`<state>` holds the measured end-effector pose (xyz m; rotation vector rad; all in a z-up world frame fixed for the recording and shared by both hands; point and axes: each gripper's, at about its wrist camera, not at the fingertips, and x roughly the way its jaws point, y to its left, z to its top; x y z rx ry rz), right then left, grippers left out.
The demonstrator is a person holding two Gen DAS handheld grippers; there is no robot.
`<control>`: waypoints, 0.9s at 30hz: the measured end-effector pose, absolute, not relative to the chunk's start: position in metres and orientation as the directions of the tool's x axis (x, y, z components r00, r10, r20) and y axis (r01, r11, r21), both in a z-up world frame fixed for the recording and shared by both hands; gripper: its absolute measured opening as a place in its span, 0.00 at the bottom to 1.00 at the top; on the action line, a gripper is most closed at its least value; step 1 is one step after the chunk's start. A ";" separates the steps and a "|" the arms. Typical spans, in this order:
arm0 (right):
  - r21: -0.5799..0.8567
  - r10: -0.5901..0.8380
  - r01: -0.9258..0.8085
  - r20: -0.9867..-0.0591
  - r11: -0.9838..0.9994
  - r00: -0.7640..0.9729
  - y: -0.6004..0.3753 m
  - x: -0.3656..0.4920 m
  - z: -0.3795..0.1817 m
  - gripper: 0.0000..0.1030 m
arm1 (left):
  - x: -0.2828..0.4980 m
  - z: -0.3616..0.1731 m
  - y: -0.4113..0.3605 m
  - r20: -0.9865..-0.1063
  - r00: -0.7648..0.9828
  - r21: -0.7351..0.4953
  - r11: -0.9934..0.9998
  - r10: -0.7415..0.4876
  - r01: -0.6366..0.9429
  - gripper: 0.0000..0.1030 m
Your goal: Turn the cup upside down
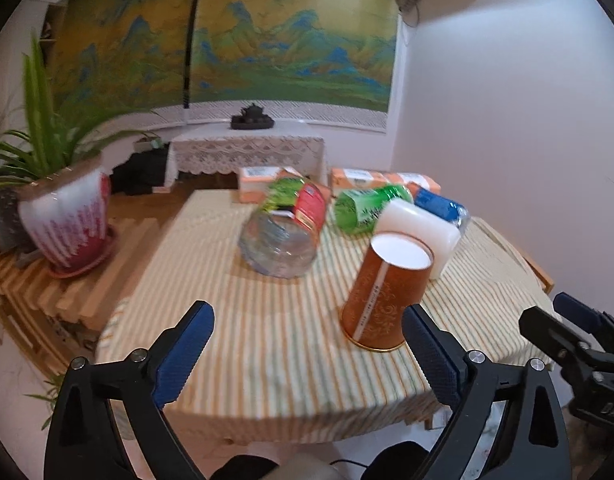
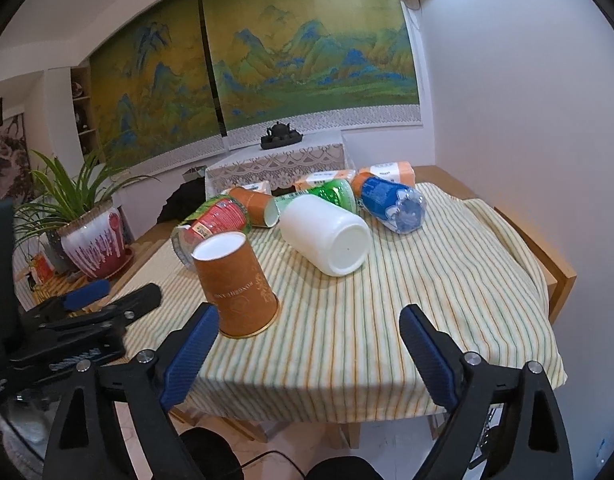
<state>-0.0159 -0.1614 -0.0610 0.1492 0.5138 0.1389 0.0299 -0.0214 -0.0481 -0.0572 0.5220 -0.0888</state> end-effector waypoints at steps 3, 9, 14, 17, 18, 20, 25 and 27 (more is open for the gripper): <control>0.162 0.156 -0.090 -0.461 0.983 0.873 -0.156 -0.020 -0.056 0.91 | 0.016 -0.037 -0.016 -0.472 0.878 -0.064 0.997 -0.074 0.049 0.96; 0.148 0.133 -0.075 -0.435 0.986 0.890 -0.151 -0.028 -0.047 0.95 | -0.009 -0.020 -0.012 -0.423 0.906 -0.044 0.999 -0.033 0.015 0.99; 0.126 0.098 -0.049 -0.413 0.991 0.905 -0.146 -0.036 -0.041 0.98 | -0.024 -0.013 -0.010 -0.410 0.911 -0.055 0.998 -0.037 0.016 0.99; 0.115 0.088 -0.044 -0.411 0.992 0.907 -0.144 -0.041 -0.040 0.98 | -0.029 -0.010 -0.008 -0.402 0.915 -0.070 0.997 -0.037 0.009 0.99; 0.115 0.086 -0.042 -0.411 0.993 0.908 -0.143 -0.041 -0.040 0.98 | -0.030 -0.010 -0.007 -0.402 0.915 -0.071 0.997 -0.037 0.009 0.99; 0.110 0.078 -0.036 -0.407 0.993 0.910 -0.143 -0.043 -0.038 0.98 | -0.031 -0.009 -0.007 -0.401 0.915 -0.074 0.997 -0.038 0.009 0.99; 0.107 0.069 -0.029 -0.396 0.994 0.915 -0.143 -0.046 -0.035 0.98 | -0.032 -0.007 -0.007 -0.399 0.916 -0.073 0.997 -0.041 0.013 0.99; 0.108 0.067 -0.027 -0.392 0.994 0.918 -0.144 -0.046 -0.034 0.98 | -0.033 -0.007 -0.008 -0.398 0.916 -0.074 0.997 -0.042 0.014 0.99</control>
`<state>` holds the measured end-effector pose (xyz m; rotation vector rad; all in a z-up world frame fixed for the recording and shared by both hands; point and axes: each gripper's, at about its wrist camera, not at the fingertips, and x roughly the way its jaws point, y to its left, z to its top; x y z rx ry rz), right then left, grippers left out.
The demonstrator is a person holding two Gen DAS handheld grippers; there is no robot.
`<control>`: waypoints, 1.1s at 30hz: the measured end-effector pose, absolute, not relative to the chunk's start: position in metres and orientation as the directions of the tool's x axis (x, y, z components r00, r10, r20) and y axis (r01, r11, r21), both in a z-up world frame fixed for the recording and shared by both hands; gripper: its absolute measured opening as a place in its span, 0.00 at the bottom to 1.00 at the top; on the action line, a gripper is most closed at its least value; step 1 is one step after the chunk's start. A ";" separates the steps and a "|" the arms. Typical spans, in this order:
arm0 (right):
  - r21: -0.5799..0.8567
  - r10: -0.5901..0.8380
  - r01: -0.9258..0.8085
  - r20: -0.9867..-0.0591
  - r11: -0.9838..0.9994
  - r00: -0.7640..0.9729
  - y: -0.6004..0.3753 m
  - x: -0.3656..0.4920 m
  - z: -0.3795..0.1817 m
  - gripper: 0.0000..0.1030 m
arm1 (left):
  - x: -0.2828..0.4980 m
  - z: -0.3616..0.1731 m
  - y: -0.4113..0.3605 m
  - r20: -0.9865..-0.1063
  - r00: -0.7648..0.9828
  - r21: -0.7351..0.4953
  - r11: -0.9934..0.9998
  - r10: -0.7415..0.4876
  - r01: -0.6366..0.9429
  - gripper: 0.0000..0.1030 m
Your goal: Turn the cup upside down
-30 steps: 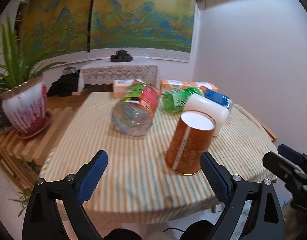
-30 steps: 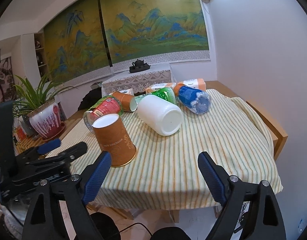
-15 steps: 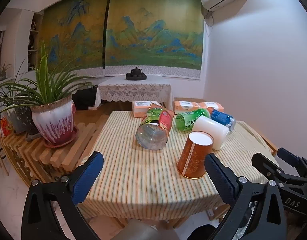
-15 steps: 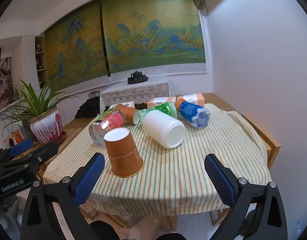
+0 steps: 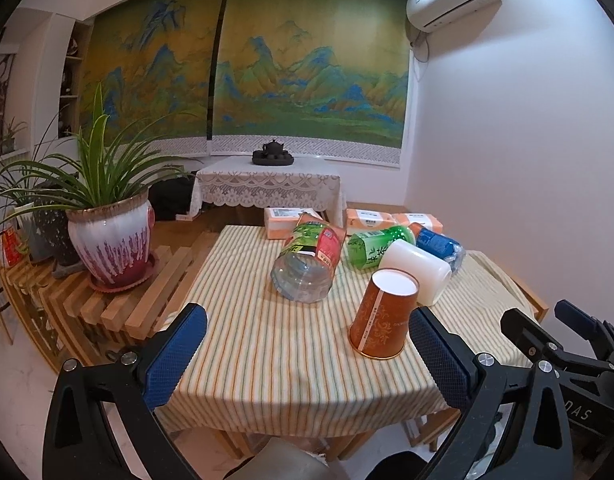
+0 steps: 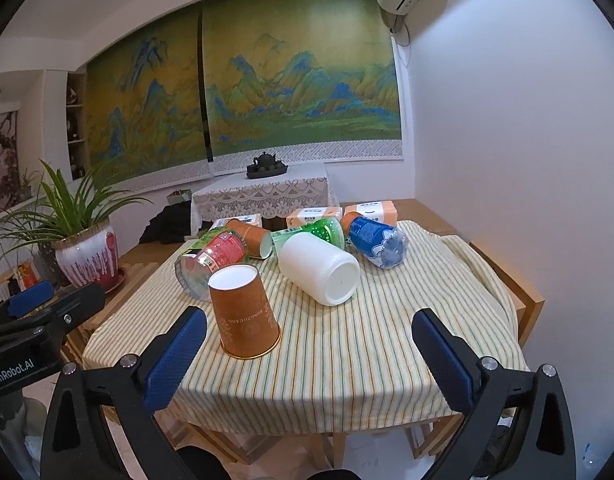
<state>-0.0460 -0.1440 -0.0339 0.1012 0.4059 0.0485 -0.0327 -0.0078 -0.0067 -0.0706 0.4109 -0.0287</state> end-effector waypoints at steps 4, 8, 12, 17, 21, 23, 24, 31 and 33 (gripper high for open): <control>0.109 0.067 -0.026 -0.389 0.994 0.919 -0.144 -0.046 -0.034 0.98 | -0.033 -0.007 -0.008 -0.399 0.916 -0.072 0.997 -0.042 0.014 0.99; 0.109 0.066 -0.026 -0.389 0.994 0.919 -0.144 -0.046 -0.033 0.98 | -0.032 -0.007 -0.009 -0.400 0.915 -0.072 0.997 -0.041 0.013 0.99; 0.110 0.066 -0.025 -0.385 0.994 0.920 -0.145 -0.046 -0.033 0.98 | -0.032 -0.006 -0.009 -0.400 0.916 -0.071 0.997 -0.043 0.016 0.99; 0.113 0.063 -0.021 -0.381 0.993 0.922 -0.146 -0.046 -0.033 0.98 | -0.031 -0.005 -0.012 -0.400 0.916 -0.071 0.997 -0.046 0.019 0.99; 0.113 0.062 -0.020 -0.382 0.993 0.922 -0.146 -0.047 -0.033 0.98 | -0.030 -0.005 -0.013 -0.400 0.915 -0.070 0.997 -0.046 0.019 0.99; 0.111 0.062 -0.021 -0.382 0.994 0.922 -0.146 -0.047 -0.033 0.98 | -0.030 -0.004 -0.013 -0.400 0.915 -0.071 0.997 -0.047 0.021 0.99; 0.112 0.063 -0.022 -0.381 0.993 0.922 -0.146 -0.047 -0.034 0.98 | -0.030 -0.004 -0.014 -0.400 0.915 -0.069 0.997 -0.047 0.021 0.99; 0.113 0.061 -0.019 -0.382 0.993 0.922 -0.146 -0.047 -0.033 0.98 | -0.030 -0.004 -0.014 -0.398 0.916 -0.069 0.997 -0.047 0.021 0.99; 0.112 0.061 -0.020 -0.381 0.993 0.923 -0.147 -0.046 -0.034 0.98 | -0.030 -0.004 -0.014 -0.399 0.916 -0.070 0.997 -0.048 0.022 0.99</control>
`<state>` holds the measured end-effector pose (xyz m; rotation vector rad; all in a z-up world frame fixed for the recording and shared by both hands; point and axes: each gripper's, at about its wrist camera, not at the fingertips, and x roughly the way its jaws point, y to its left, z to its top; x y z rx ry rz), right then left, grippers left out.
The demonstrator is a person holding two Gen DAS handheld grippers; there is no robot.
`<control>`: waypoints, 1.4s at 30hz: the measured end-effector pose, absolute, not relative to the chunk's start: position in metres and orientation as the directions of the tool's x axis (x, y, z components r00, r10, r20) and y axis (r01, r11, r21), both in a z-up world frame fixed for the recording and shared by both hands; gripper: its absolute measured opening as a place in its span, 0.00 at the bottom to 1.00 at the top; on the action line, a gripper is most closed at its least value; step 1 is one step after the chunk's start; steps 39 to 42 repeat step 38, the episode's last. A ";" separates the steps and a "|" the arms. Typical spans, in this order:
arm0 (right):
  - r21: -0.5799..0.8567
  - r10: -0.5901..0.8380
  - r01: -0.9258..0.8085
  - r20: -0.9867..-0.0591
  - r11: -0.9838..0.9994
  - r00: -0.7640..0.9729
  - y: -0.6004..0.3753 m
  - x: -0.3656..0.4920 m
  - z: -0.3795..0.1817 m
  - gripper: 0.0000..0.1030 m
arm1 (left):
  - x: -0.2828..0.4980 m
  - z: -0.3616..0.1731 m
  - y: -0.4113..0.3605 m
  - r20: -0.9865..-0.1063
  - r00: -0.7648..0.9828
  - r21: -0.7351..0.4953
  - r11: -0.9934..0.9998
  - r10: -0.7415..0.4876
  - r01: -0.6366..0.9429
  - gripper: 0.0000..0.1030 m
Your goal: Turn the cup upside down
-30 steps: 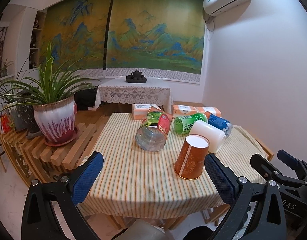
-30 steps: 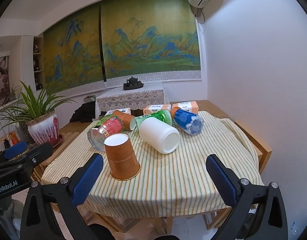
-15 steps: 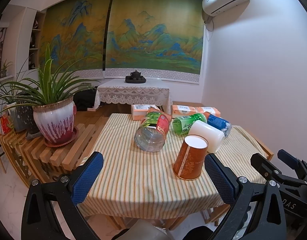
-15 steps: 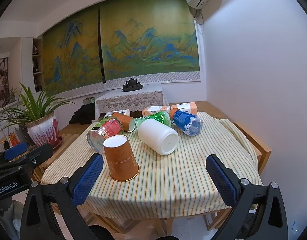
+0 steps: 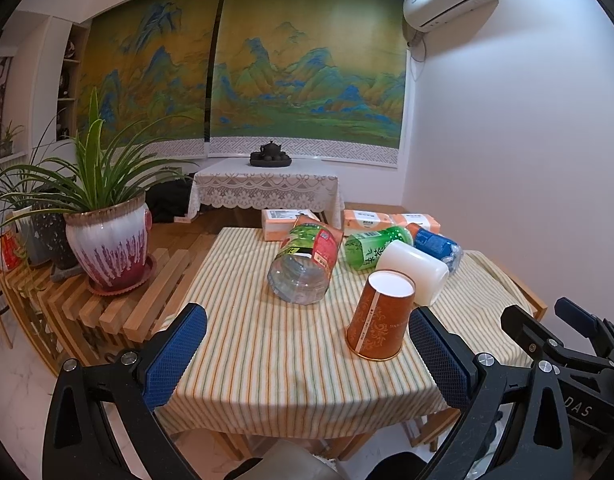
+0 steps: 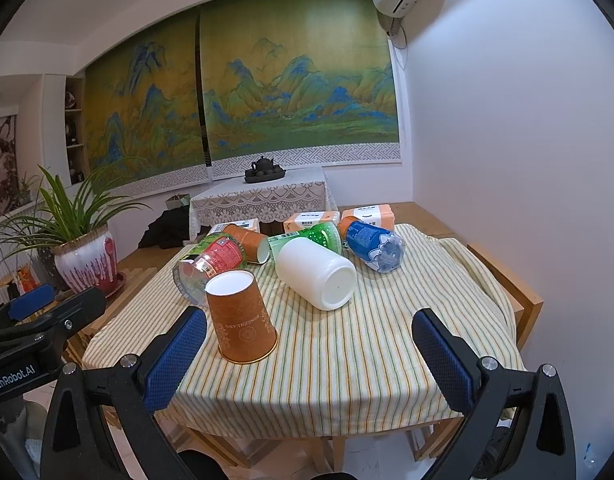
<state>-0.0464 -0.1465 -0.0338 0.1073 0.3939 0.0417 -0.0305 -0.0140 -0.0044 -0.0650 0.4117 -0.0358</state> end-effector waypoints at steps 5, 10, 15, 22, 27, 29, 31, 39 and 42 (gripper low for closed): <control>0.113 0.062 -0.020 -0.382 0.993 0.922 -0.146 -0.047 -0.034 0.98 | -0.030 -0.005 -0.013 -0.396 0.917 -0.070 0.997 -0.048 0.022 0.99; 0.113 0.062 -0.020 -0.382 0.993 0.922 -0.147 -0.047 -0.034 0.98 | -0.030 -0.005 -0.012 -0.395 0.918 -0.070 0.997 -0.048 0.022 0.99; 0.114 0.063 -0.020 -0.381 0.993 0.922 -0.147 -0.046 -0.034 0.98 | -0.030 -0.005 -0.012 -0.394 0.918 -0.068 0.997 -0.047 0.022 0.99; 0.115 0.063 -0.021 -0.383 0.993 0.922 -0.147 -0.046 -0.034 0.98 | -0.029 -0.004 -0.012 -0.392 0.919 -0.068 0.997 -0.047 0.022 0.99; 0.115 0.061 -0.019 -0.382 0.993 0.922 -0.148 -0.046 -0.034 0.98 | -0.029 -0.004 -0.011 -0.391 0.919 -0.067 0.998 -0.047 0.023 0.99; 0.116 0.062 -0.019 -0.382 0.993 0.922 -0.147 -0.046 -0.035 0.98 | -0.028 -0.004 -0.011 -0.391 0.919 -0.067 0.997 -0.049 0.024 0.99; 0.115 0.062 -0.019 -0.382 0.993 0.922 -0.147 -0.046 -0.035 0.98 | -0.028 -0.003 -0.012 -0.391 0.919 -0.067 0.997 -0.049 0.025 0.99; 0.116 0.062 -0.019 -0.383 0.993 0.922 -0.148 -0.046 -0.035 0.98 | -0.026 -0.003 -0.012 -0.385 0.922 -0.062 0.998 -0.044 0.021 0.99; 0.116 0.062 -0.019 -0.383 0.993 0.922 -0.148 -0.046 -0.035 0.98 | -0.026 -0.003 -0.012 -0.385 0.922 -0.062 0.998 -0.044 0.021 0.99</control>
